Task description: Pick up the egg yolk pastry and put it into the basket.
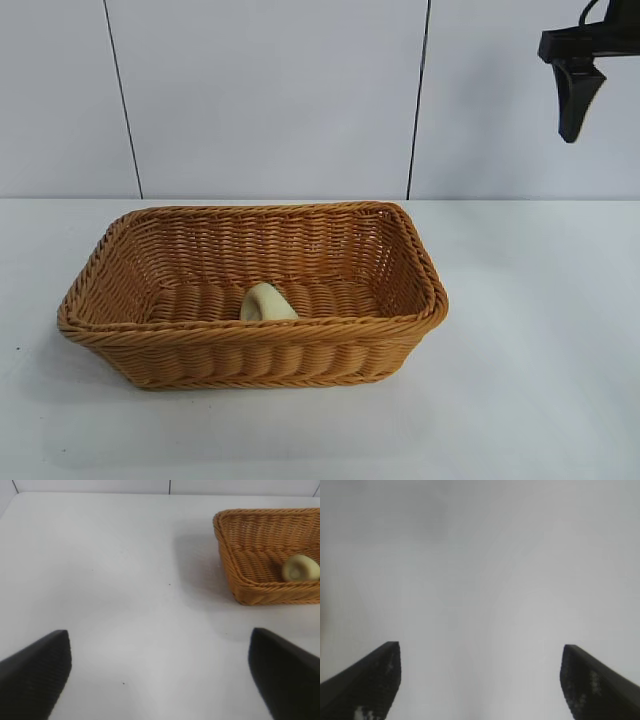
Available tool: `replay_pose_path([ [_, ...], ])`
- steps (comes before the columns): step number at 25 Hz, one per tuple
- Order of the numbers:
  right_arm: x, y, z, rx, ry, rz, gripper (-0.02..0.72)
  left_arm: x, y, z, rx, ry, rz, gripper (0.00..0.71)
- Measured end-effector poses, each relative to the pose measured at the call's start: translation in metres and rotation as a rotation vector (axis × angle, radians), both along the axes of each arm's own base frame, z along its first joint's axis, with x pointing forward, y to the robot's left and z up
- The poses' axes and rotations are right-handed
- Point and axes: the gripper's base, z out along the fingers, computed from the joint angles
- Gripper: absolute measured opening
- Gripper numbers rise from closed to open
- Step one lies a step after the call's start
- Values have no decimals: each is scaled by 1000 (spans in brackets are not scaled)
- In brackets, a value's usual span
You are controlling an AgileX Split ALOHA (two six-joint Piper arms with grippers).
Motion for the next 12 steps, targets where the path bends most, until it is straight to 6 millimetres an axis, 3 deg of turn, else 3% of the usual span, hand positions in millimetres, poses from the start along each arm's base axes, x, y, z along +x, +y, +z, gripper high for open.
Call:
replay_pose_path([
  [6, -78, -4, 11, 4, -49, 5, 624, 0, 0, 0, 2, 0, -1, 692],
  [12, -148, -8, 6, 11, -170, 8, 624, 0, 0, 0, 2, 0, -1, 692],
])
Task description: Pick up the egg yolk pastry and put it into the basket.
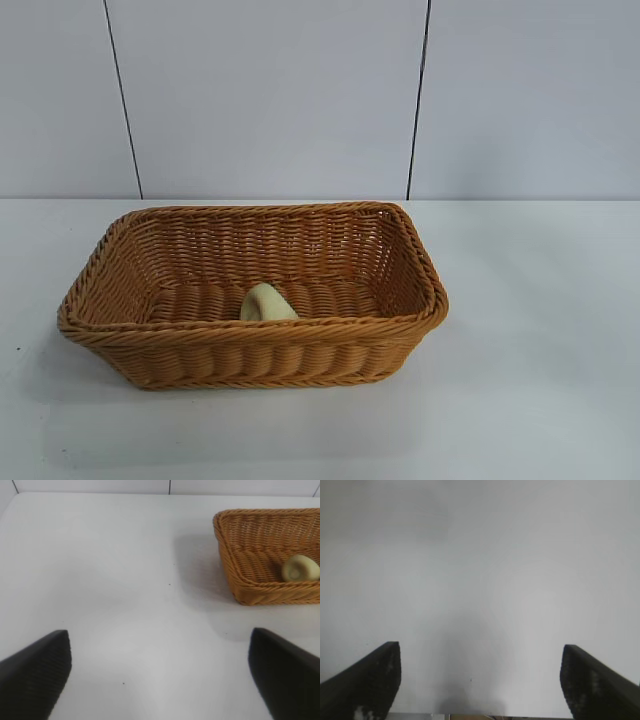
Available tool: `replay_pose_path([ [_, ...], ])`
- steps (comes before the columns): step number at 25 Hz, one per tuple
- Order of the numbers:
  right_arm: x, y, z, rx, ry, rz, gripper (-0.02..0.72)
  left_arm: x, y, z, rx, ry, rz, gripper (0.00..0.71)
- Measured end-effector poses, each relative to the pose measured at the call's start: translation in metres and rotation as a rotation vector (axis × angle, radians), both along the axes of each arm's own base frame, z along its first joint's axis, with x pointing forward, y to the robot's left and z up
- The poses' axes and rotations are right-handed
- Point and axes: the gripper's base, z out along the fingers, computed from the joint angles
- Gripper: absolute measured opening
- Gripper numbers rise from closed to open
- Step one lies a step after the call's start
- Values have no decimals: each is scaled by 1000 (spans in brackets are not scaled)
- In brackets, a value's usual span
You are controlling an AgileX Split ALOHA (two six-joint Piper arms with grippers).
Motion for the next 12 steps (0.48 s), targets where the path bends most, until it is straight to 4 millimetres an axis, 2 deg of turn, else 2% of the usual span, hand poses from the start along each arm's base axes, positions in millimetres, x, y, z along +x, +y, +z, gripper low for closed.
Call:
replay_pose_path([
  [8, -78, -4, -10, 14, -260, 2, 624, 0, 0, 0, 0, 0, 0, 692],
  [12, -105, -6, -14, 21, -402, 3, 624, 0, 0, 0, 0, 0, 0, 692],
])
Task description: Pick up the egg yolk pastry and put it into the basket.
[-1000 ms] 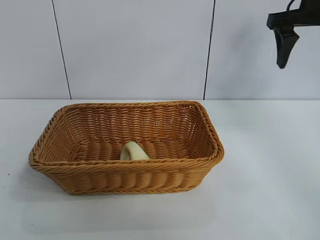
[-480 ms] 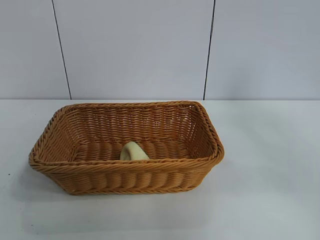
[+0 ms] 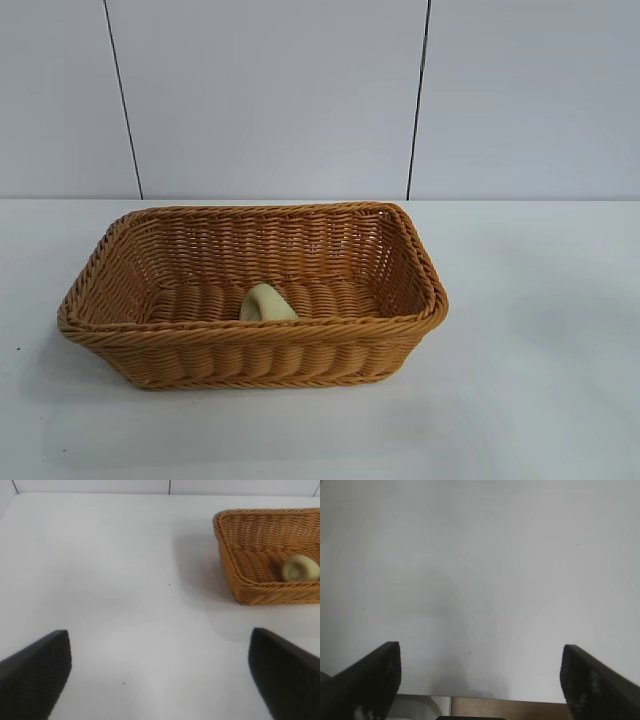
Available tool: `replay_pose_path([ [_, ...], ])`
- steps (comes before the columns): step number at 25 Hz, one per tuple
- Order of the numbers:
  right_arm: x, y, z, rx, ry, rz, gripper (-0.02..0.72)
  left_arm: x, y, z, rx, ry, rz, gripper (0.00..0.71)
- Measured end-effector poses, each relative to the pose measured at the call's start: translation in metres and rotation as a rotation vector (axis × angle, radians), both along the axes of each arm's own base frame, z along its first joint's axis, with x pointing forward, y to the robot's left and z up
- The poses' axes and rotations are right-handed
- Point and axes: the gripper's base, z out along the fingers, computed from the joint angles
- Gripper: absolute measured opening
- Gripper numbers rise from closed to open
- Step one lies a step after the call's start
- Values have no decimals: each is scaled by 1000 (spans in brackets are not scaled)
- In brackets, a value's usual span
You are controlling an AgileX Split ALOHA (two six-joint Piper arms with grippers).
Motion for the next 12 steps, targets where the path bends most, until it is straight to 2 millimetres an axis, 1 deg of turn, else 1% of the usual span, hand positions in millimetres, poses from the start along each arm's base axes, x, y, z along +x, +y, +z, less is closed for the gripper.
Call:
replay_pose_path([
  [4, -15, -1, 4, 8, -141, 3, 624, 0, 0, 0, 0, 0, 0, 692],
  [7, -16, 0, 2, 17, -199, 8, 624, 0, 0, 0, 0, 0, 0, 692],
  [12, -16, 1, 1, 25, -209, 14, 624, 0, 0, 0, 0, 0, 0, 692],
])
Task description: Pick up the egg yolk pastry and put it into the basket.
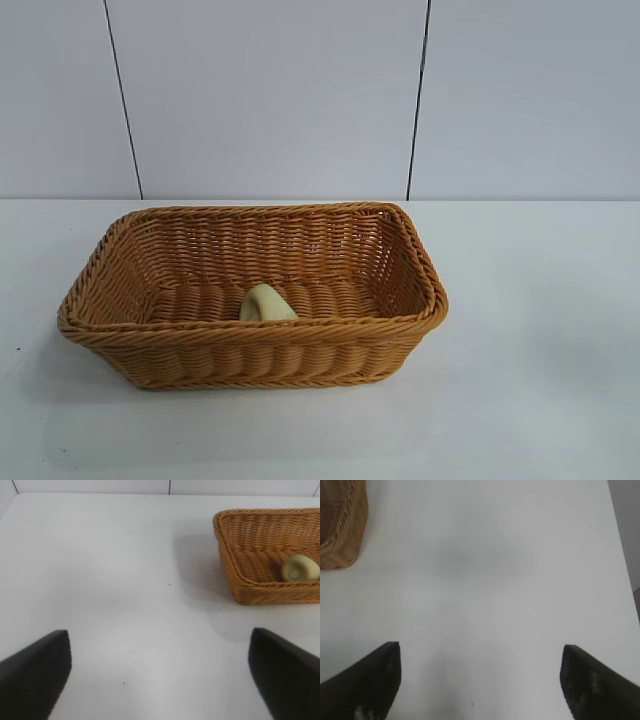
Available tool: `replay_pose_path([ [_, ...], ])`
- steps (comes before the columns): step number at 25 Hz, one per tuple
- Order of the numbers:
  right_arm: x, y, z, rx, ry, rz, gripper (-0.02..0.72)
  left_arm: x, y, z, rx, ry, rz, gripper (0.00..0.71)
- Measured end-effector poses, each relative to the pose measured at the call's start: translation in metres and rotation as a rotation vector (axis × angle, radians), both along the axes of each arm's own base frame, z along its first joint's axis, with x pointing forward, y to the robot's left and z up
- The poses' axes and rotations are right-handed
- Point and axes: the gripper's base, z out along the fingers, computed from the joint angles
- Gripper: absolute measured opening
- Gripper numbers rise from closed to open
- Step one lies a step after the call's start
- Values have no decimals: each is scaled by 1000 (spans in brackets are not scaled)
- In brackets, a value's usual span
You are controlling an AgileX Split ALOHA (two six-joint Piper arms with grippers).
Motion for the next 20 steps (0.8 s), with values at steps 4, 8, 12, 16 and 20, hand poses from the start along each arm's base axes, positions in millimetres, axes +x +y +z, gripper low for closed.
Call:
replay_pose_path([
  [4, -6, 0, 1, 2, -52, 1, 624, 0, 0, 0, 0, 0, 0, 692],
  [8, -27, -1, 2, 9, -185, 1, 624, 0, 0, 0, 0, 0, 0, 692],
  [12, -32, -2, 2, 10, -212, 0, 624, 0, 0, 0, 0, 0, 0, 692],
  [16, -32, -2, 2, 10, -212, 0, 624, 0, 0, 0, 0, 0, 0, 692],
  [20, -32, -2, 2, 10, -212, 0, 624, 0, 0, 0, 0, 0, 0, 692],
])
